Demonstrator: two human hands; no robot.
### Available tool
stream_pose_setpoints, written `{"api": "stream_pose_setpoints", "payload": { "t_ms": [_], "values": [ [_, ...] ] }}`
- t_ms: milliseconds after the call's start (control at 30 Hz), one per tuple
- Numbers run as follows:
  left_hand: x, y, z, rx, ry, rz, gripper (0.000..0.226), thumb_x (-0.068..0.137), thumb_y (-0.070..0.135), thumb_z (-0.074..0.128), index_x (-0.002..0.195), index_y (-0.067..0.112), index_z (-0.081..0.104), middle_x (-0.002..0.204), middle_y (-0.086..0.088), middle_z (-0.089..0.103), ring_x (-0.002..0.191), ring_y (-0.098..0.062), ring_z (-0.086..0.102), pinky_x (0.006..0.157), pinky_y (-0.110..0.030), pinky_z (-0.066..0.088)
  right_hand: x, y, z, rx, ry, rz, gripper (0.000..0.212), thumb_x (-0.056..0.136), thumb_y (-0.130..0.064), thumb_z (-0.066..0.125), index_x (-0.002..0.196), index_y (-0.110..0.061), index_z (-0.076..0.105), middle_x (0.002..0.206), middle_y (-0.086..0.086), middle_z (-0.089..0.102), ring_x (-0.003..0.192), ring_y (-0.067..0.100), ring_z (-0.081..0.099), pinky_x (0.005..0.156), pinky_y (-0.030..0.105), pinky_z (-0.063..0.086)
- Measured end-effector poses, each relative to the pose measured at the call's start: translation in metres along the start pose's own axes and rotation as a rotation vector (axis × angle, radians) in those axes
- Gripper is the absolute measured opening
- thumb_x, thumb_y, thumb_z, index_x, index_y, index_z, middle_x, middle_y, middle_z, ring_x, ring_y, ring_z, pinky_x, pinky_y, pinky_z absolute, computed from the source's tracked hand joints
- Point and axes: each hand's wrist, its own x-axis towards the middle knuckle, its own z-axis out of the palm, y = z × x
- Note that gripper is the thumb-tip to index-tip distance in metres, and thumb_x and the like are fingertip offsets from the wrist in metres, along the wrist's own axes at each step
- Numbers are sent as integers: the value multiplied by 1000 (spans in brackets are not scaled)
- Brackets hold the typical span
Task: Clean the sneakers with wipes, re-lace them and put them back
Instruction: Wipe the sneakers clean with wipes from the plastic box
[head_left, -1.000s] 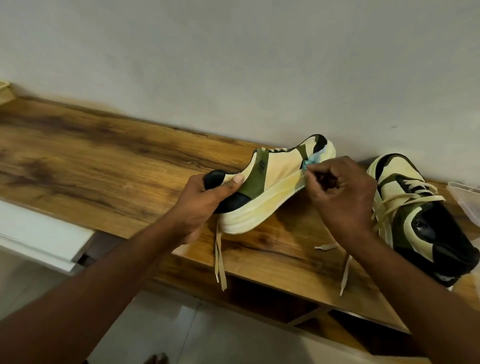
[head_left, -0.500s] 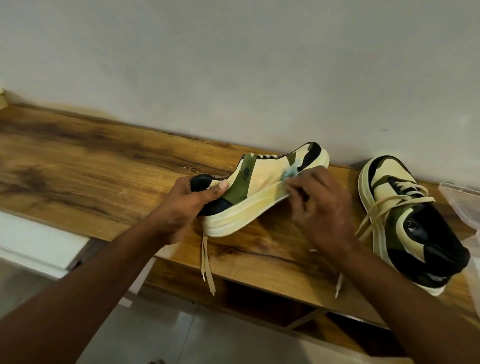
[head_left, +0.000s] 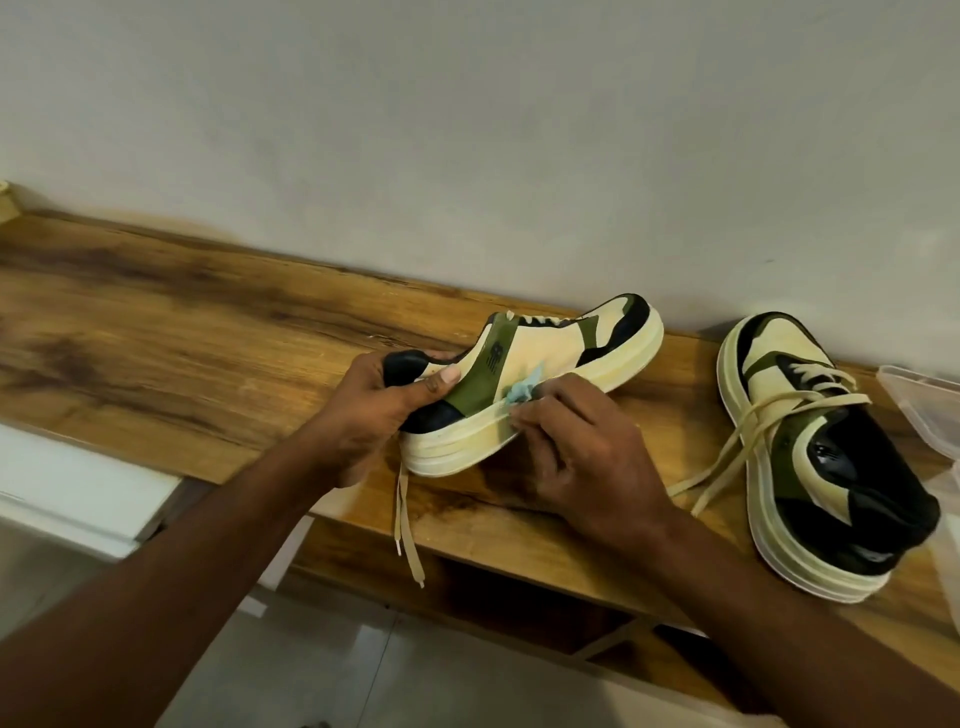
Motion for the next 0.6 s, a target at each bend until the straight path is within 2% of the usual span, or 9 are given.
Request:
{"api": "stream_pose_setpoints", "payload": {
  "t_ms": [67,133,200,267,400,433,533,600],
  "values": [
    [0,0,-1,10,-17,8,36,81,20,74,115,9,76,115,-11,78,106,-20,75,87,-28,62,4,18,-10,-55,46,69,14,94,-14,70,106,-8,73,113,9,66,105,19,62,91,26,55],
    [-1,1,1,17,-24,18,35,80,21,74,114,11,77,115,-9,79,107,-20,75,91,-28,61,9,39,-23,-94,175,207,13,91,-5,75,104,-7,73,107,8,67,98,16,60,85,19,51],
    [-2,0,5,32,-22,35,36,80,22,75,114,13,77,114,-8,79,110,-22,74,93,-31,60,12,54,-31,-96,278,322,13,88,-3,77,100,-7,74,100,7,68,89,16,61,78,23,53],
    [-5,-2,8,68,-10,63,39,80,24,77,117,13,77,115,-8,79,112,-24,74,98,-38,58,12,58,-34,-104,287,355,11,87,-3,77,98,-6,75,96,7,68,86,16,61,75,28,53],
    [-12,-9,19,102,50,115,44,78,28,80,120,14,77,115,-5,79,112,-22,74,103,-47,56,11,53,-34,-110,219,394,9,87,-7,76,95,-10,74,95,1,66,86,10,55,72,15,45],
    [-15,-10,23,110,66,132,44,78,28,80,120,15,77,114,-4,80,112,-21,74,103,-47,57,12,52,-35,-106,212,416,9,87,-8,77,95,-12,74,93,-1,66,85,9,55,72,16,47],
    [-24,-14,41,148,115,227,35,81,25,80,115,19,78,109,4,81,107,-12,76,98,-38,61,11,53,-40,-54,215,504,9,86,-12,80,94,-15,76,89,-4,68,80,11,62,70,33,57],
    [-29,-17,53,209,168,269,36,81,28,82,116,21,78,108,10,80,106,-8,75,96,-34,61,10,51,-43,-16,202,544,10,85,-13,81,94,-17,78,87,-5,71,78,10,65,70,36,59]
  ]
}}
